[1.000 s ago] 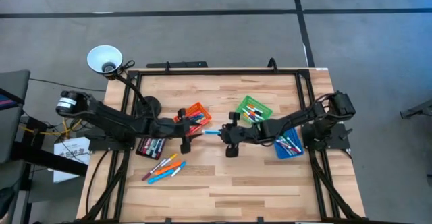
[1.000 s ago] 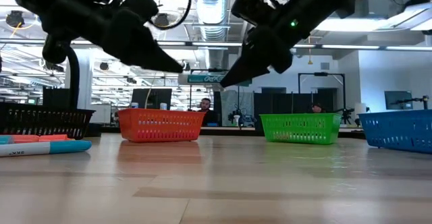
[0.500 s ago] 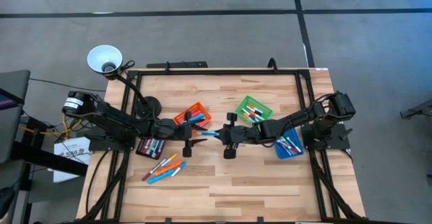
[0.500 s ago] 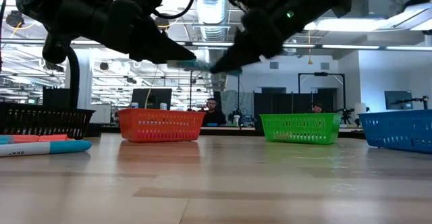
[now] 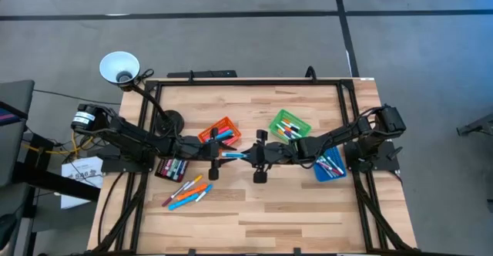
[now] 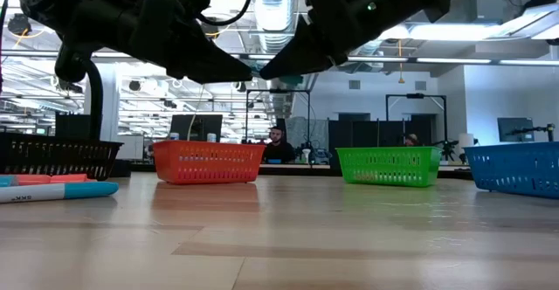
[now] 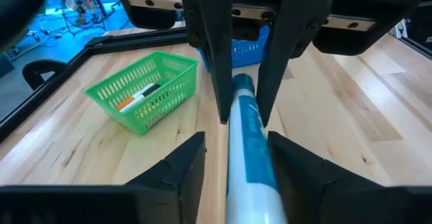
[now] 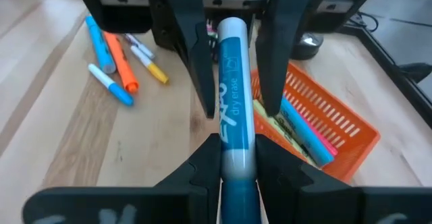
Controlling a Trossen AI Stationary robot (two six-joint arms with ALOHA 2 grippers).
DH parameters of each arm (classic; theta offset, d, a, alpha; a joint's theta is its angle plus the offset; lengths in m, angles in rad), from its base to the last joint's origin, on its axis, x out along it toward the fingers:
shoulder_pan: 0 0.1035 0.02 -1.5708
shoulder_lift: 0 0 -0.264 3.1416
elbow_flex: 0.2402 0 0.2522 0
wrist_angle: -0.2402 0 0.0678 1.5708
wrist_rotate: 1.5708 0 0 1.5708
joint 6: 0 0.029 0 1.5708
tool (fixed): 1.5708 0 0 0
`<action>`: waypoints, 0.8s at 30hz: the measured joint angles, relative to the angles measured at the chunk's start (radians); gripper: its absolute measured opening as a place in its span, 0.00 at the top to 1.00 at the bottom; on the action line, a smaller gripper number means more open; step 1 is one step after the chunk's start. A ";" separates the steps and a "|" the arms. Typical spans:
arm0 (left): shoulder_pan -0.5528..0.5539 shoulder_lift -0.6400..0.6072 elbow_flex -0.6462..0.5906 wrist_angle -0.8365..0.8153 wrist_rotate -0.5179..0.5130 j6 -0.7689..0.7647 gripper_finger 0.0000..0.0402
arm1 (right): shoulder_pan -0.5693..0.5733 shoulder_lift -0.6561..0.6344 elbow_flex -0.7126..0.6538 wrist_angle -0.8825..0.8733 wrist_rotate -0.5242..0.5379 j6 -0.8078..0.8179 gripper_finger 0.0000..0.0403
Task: Pick & Place Markers
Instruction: Put the light blue marker pen into the black bin
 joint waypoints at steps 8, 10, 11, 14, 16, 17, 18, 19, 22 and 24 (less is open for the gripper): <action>0.000 0.000 0.000 -0.001 0.029 0.000 0.78 | 0.000 0.000 0.000 0.008 -0.002 0.017 0.83; 0.000 0.000 0.000 -0.001 0.033 -0.001 0.81 | 0.000 0.000 0.000 0.006 -0.003 0.026 0.82; 0.000 0.000 0.000 -0.001 0.033 -0.001 0.83 | 0.000 0.000 0.000 0.003 -0.003 0.026 0.81; 0.000 0.000 0.000 -0.001 0.031 -0.001 0.83 | 0.000 0.000 0.000 -0.009 -0.002 0.030 0.76; 0.000 0.000 0.000 -0.001 0.030 -0.001 0.81 | 0.000 0.001 0.000 -0.009 -0.001 0.030 0.71; 0.000 0.000 0.000 -0.001 0.030 -0.001 0.80 | 0.000 0.000 0.000 -0.008 -0.001 0.035 0.69; 0.000 0.000 0.000 -0.001 0.031 -0.004 0.79 | 0.000 0.001 0.000 -0.008 -0.001 0.044 0.66; 0.000 0.000 0.000 -0.001 0.030 -0.004 0.79 | 0.000 0.001 0.000 -0.009 -0.002 0.046 0.63; -0.006 0.000 0.000 -0.001 0.029 -0.004 0.80 | 0.000 0.001 0.000 -0.011 -0.002 0.046 0.55; -0.012 0.000 0.000 -0.001 0.029 -0.007 0.81 | 0.000 0.001 0.000 -0.025 -0.001 0.046 0.50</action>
